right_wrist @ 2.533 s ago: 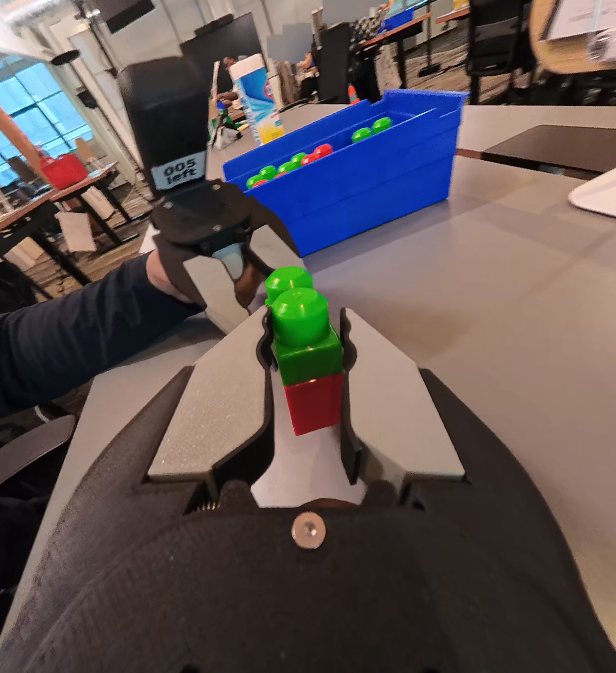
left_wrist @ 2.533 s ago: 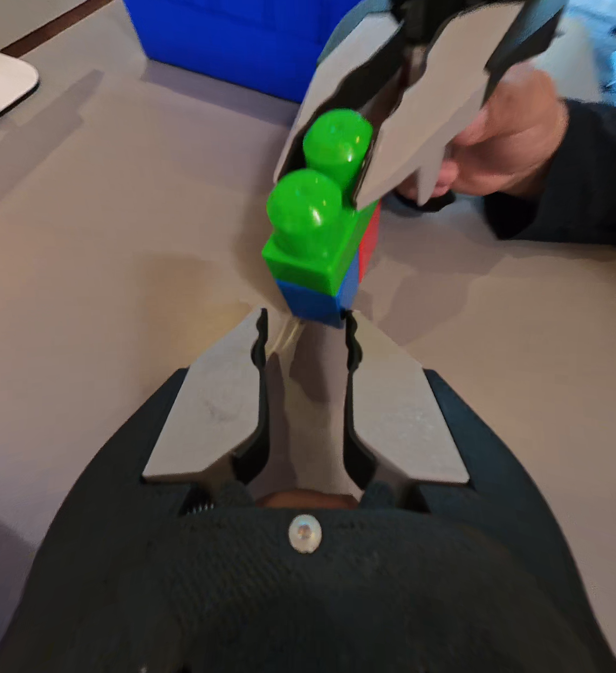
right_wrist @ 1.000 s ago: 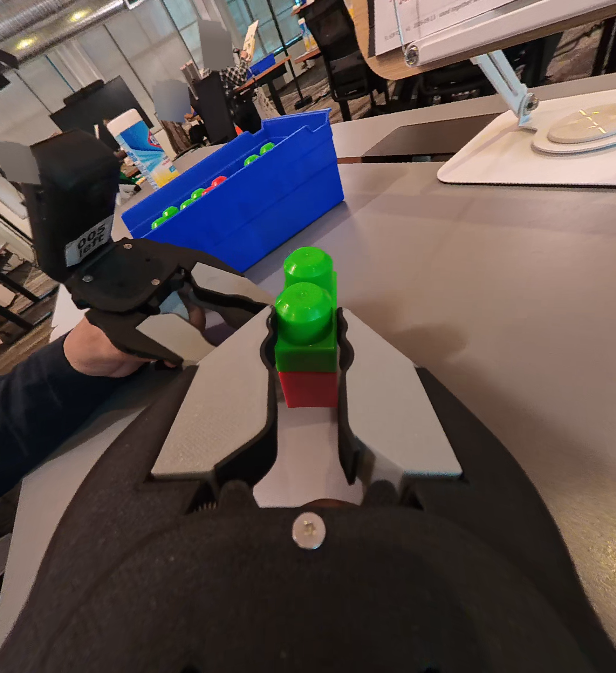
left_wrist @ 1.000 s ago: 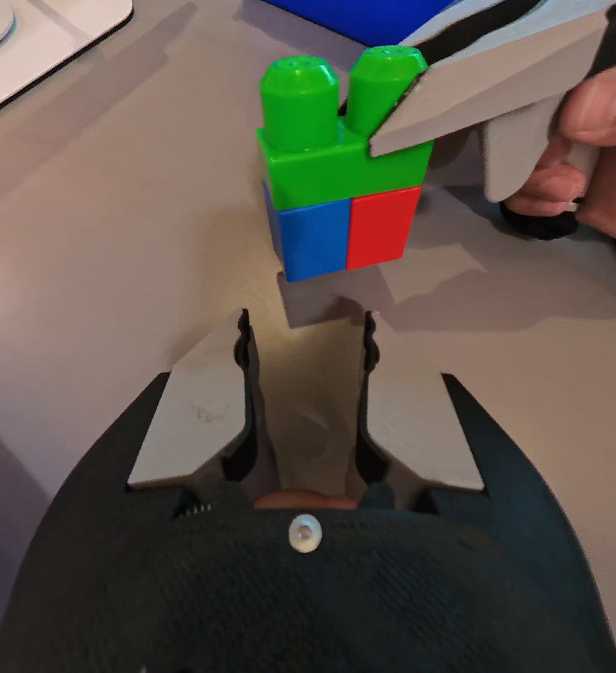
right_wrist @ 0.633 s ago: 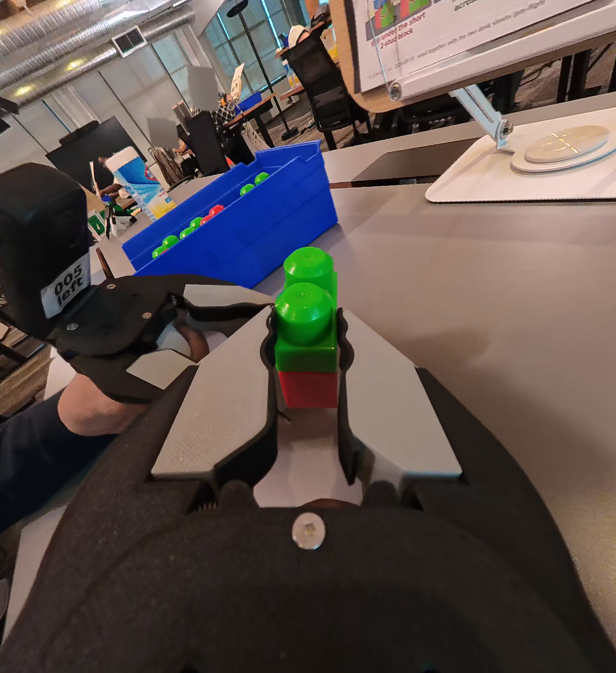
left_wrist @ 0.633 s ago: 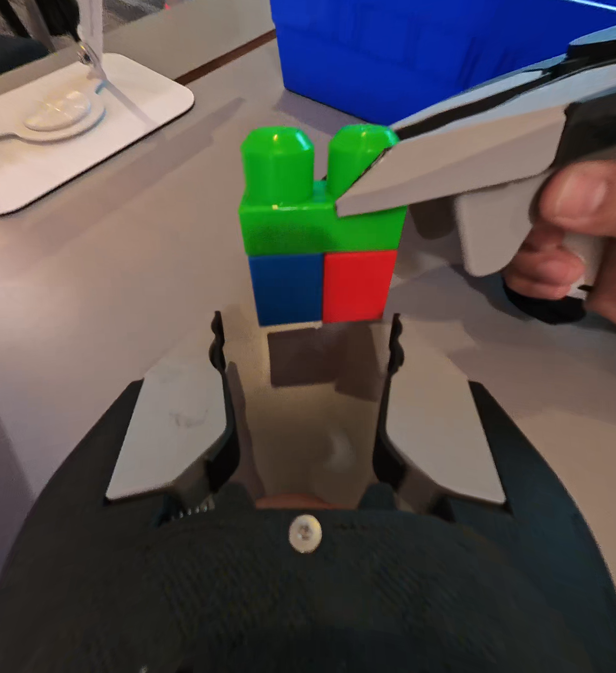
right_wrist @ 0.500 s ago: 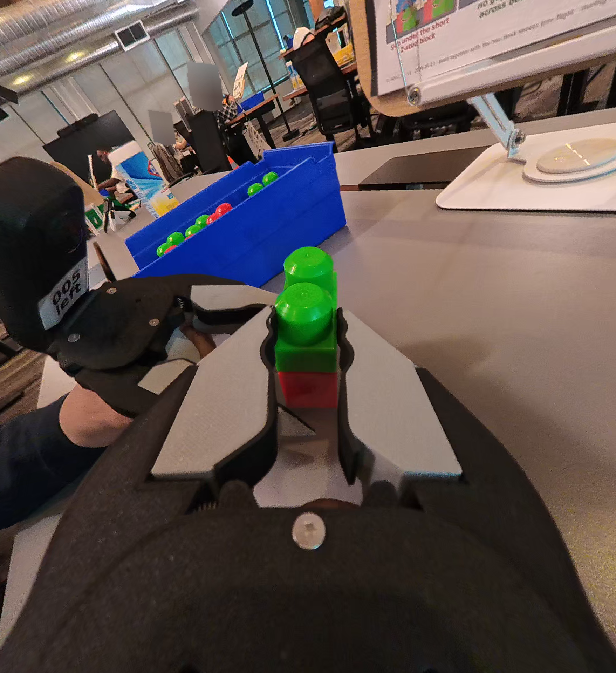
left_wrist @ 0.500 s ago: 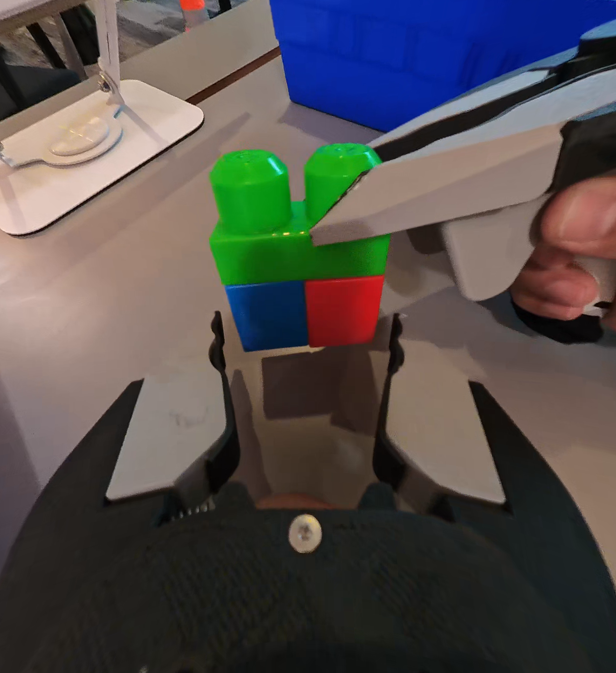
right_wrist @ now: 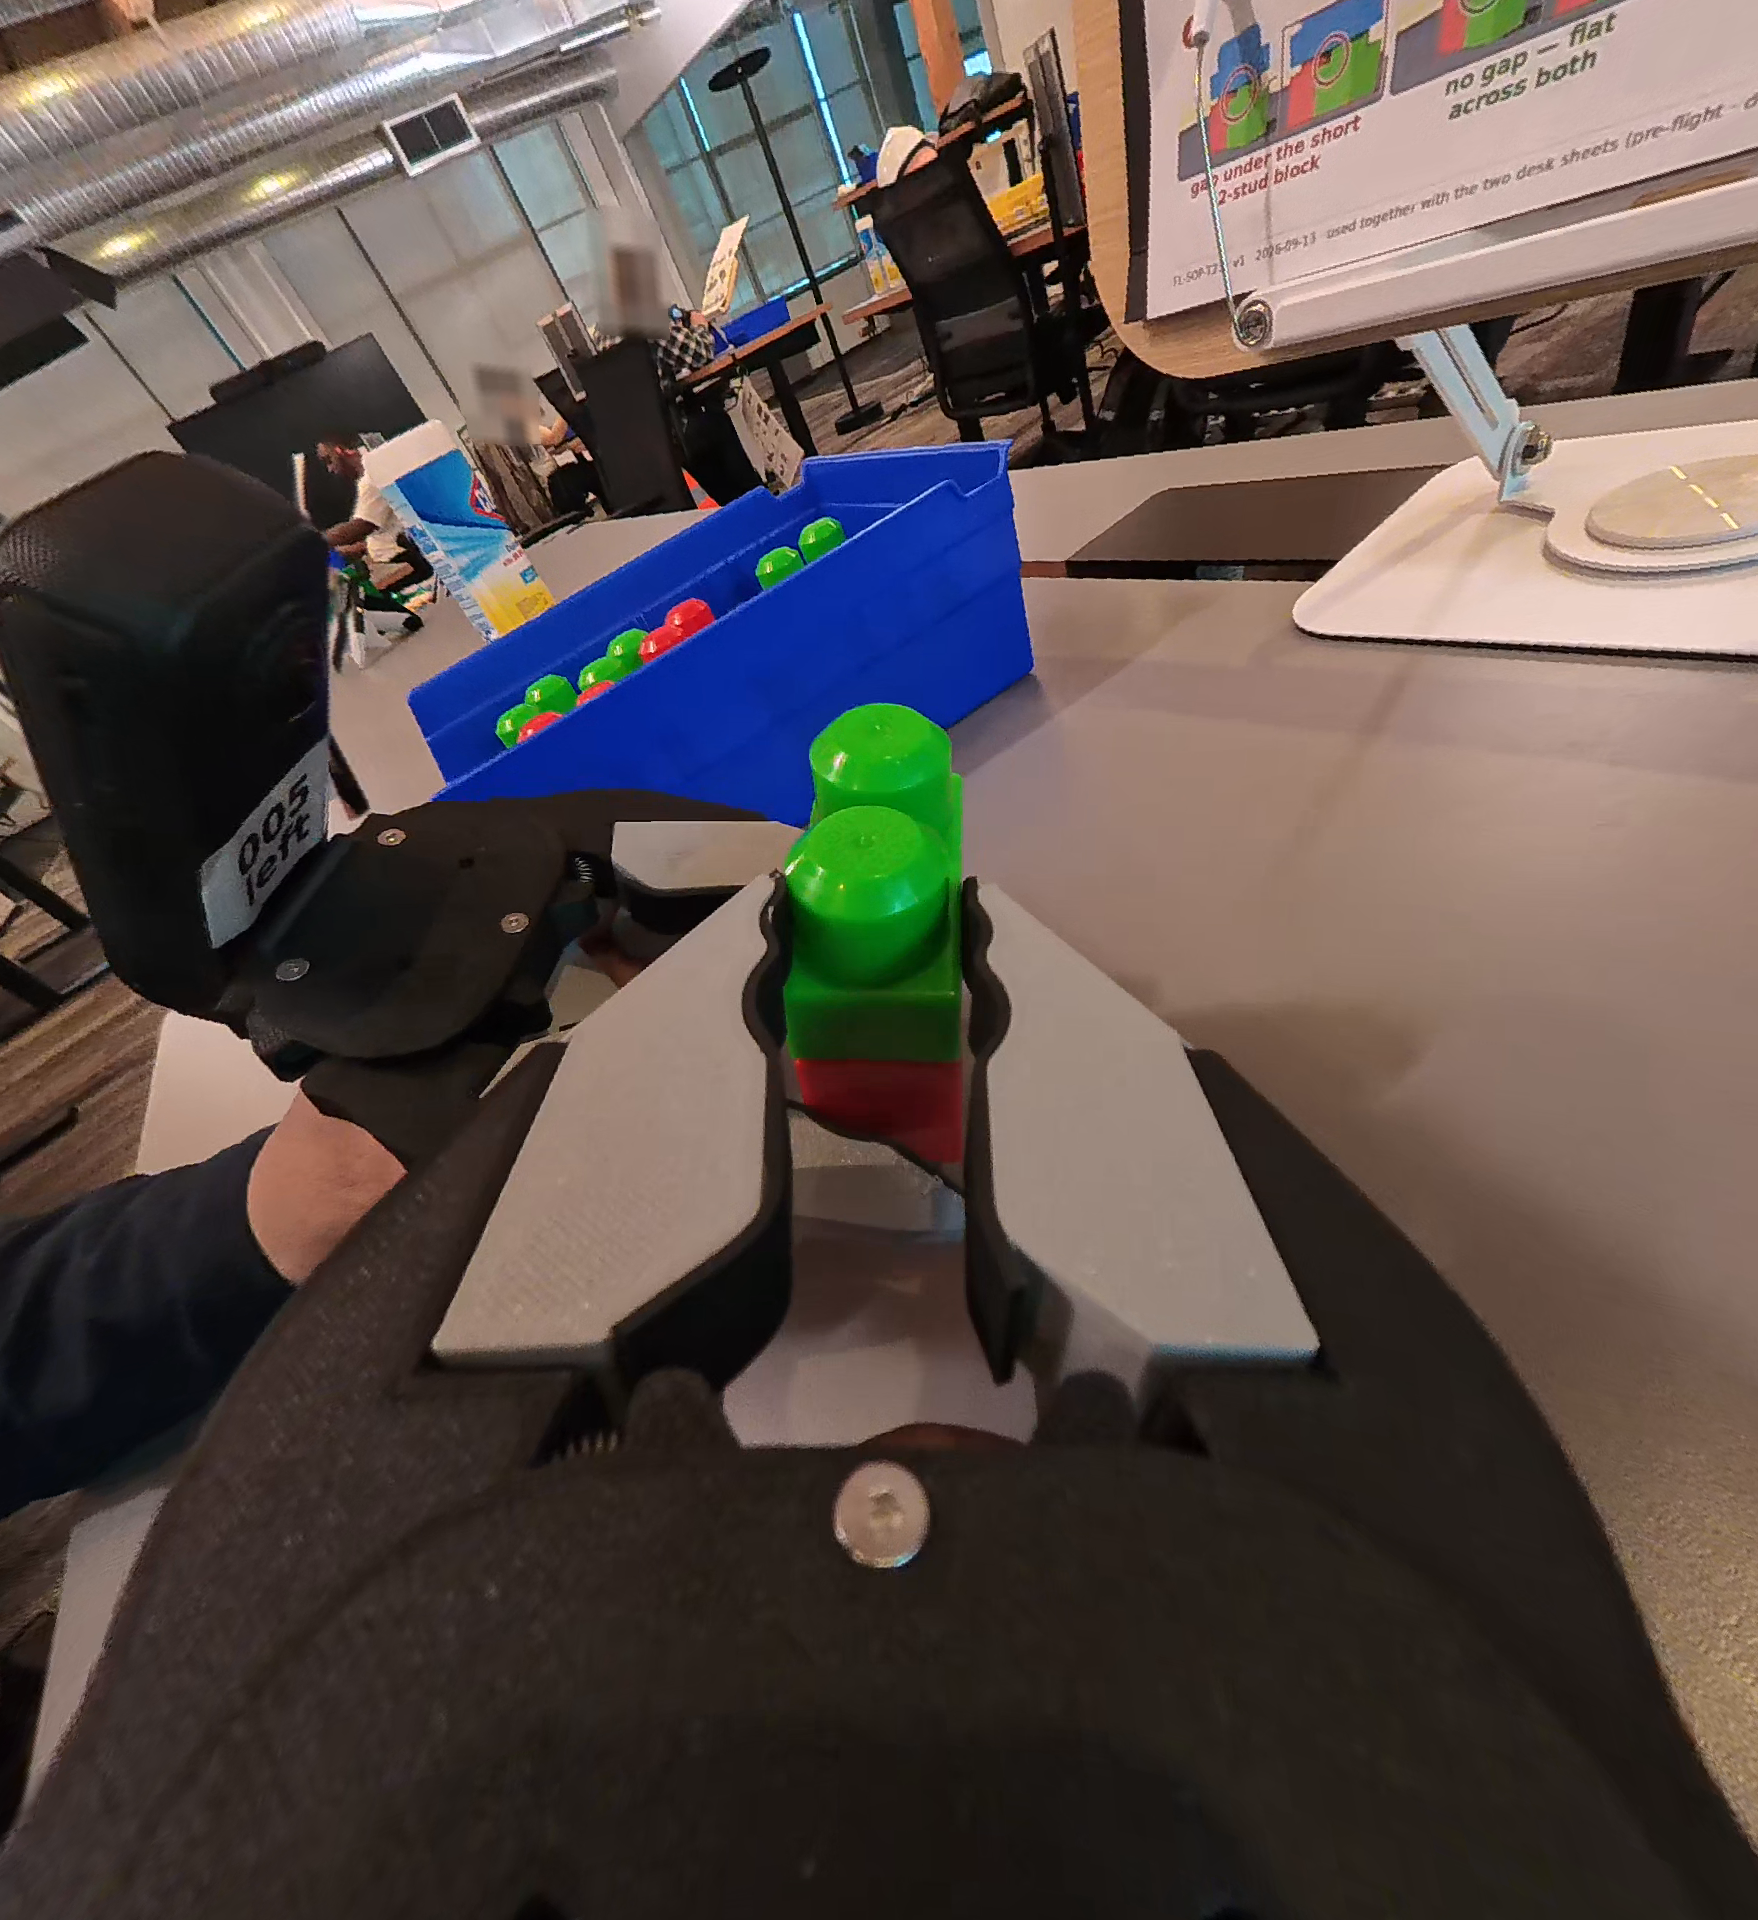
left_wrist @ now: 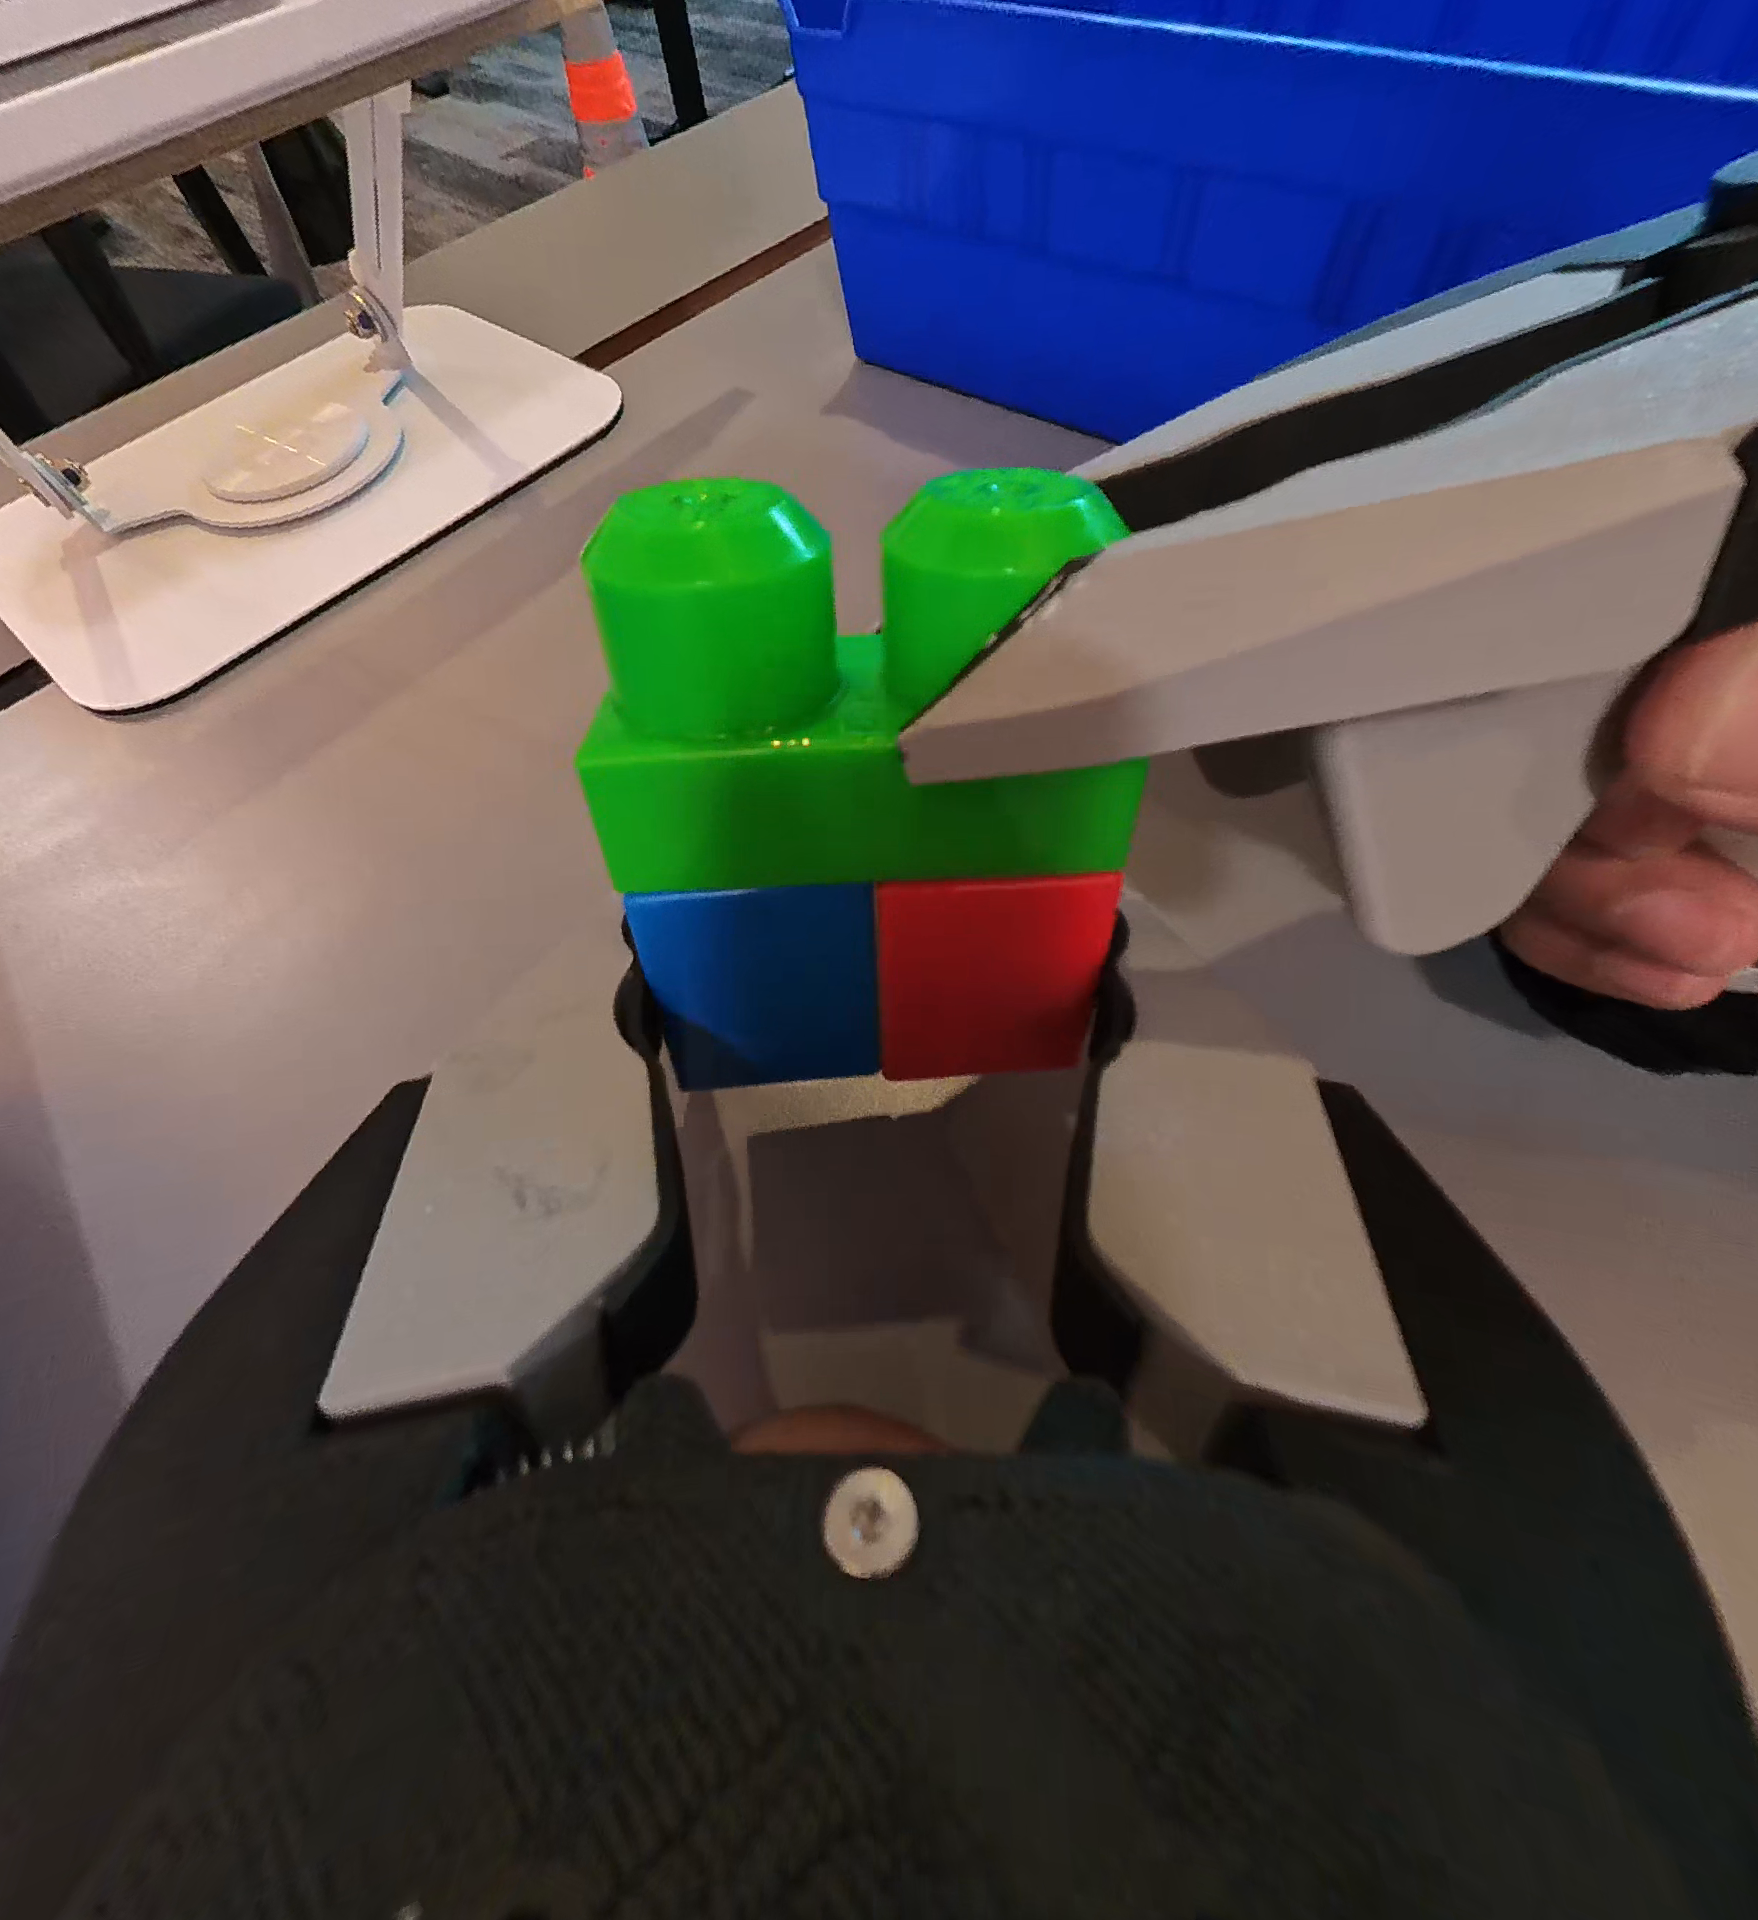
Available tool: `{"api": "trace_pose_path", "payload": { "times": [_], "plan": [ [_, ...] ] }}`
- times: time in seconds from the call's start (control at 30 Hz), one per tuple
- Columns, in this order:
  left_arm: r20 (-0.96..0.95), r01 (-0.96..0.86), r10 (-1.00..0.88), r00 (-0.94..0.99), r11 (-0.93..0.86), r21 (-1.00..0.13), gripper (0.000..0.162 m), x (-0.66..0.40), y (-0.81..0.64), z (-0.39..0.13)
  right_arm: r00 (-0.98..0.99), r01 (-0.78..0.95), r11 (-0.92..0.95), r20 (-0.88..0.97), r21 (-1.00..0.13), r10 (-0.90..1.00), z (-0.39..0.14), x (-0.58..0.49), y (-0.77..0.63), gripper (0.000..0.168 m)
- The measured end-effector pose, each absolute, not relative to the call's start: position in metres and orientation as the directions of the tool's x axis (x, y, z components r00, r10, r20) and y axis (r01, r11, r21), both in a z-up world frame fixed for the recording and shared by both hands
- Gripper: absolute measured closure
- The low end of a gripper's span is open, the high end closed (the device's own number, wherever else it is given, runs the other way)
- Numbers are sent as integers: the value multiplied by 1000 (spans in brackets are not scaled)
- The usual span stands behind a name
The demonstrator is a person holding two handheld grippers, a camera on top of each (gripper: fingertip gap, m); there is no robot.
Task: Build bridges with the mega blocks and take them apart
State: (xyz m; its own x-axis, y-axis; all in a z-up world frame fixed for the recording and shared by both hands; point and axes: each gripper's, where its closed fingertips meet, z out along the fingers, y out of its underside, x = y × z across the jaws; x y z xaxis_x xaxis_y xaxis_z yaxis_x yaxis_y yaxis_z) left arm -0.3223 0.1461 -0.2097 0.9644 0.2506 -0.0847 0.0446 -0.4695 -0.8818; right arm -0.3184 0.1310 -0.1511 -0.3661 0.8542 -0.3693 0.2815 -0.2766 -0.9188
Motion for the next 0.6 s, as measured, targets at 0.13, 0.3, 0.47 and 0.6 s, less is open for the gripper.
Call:
{"api": "trace_pose_path", "payload": {
  "times": [0.13,0.3,0.47,0.6],
  "plan": [
    [-79,46,245,966,-467,-883,79,-322,146,-210,-364,284,-285,-378,-915,851,-151,-318,131,139],
    [-78,48,254,964,-454,-890,78,-322,148,-208,-357,269,-283,-369,-920,858,-150,-318,132,139],
    [-71,61,261,963,-465,-883,75,-323,148,-210,-357,263,-280,-363,-923,861,-149,-319,130,139],
    [-67,71,270,960,-468,-881,77,-324,148,-211,-357,273,-274,-362,-922,861,-152,-319,128,139]
  ]
}}
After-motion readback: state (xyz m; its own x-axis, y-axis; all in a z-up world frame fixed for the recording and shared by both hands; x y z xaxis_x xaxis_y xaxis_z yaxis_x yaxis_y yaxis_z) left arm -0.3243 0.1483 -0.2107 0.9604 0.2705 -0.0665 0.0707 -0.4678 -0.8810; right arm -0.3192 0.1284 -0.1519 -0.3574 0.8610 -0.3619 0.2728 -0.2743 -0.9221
